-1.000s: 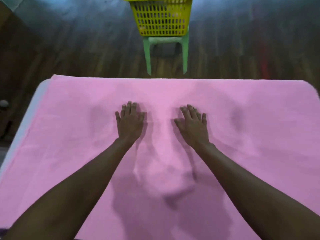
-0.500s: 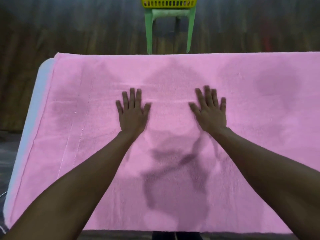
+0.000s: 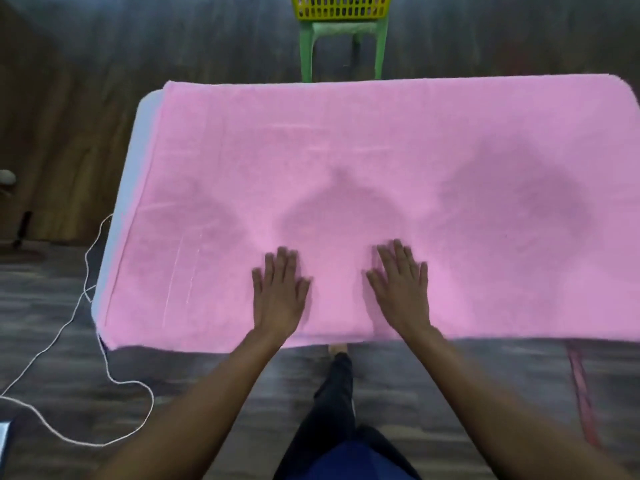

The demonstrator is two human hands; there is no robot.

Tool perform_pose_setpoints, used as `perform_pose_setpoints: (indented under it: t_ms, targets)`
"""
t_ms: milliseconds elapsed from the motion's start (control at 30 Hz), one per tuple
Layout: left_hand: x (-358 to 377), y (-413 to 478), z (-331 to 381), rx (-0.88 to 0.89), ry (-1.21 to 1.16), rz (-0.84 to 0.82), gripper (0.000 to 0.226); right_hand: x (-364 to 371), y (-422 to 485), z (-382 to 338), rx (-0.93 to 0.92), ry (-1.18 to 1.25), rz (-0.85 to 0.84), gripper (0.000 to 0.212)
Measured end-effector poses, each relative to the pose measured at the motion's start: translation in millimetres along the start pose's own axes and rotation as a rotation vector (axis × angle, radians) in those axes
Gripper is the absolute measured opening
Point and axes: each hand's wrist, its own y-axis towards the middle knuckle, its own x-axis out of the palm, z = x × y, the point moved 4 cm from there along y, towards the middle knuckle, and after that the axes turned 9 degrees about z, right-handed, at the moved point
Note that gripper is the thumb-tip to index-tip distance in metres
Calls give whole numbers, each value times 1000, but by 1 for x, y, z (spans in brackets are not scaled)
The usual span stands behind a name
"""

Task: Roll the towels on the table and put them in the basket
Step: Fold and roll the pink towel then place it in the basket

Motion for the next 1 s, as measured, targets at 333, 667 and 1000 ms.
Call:
perform_pose_setpoints:
  t_ms: [333,667,1000]
  targets:
    - [-16,-137,-46,-44,-230,-93,60,10,-135,-26,-21,87,-99,53]
    - [-82,-163,-178,-220,-411,189,27,30,-158,-208,-79,345,-255,33]
    - [-173,-92,-351,3,-363,226,25,77,-140,-424,97,512,-169,24]
